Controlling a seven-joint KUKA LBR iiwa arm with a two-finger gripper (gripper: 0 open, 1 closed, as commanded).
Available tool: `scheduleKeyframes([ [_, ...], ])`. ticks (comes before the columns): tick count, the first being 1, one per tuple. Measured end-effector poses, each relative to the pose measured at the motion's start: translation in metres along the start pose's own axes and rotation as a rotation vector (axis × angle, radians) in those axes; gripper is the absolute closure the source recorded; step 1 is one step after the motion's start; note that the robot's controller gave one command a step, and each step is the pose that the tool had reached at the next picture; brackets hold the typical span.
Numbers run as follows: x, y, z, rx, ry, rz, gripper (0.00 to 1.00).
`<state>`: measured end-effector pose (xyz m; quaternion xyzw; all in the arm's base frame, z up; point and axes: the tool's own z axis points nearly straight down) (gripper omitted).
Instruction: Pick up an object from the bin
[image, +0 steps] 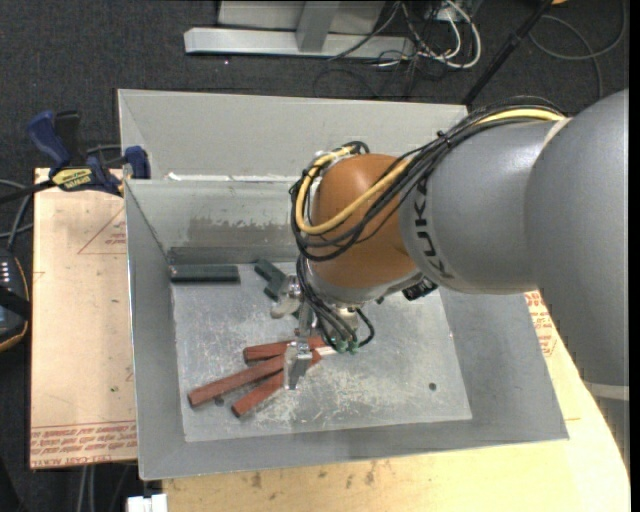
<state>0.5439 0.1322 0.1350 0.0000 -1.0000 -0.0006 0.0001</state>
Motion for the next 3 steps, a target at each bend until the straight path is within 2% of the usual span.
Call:
scheduleKeyframes([
  [1, 0.010, 0.031, 0.058, 0.000, -0.013, -0.373, 1.00],
  [2, 0.010, 0.031, 0.058, 0.000, -0.013, -0.373, 1.00],
  [3, 0.006, 0.036, -0.083, 0.000, -0.003, -0.395, 1.00],
])
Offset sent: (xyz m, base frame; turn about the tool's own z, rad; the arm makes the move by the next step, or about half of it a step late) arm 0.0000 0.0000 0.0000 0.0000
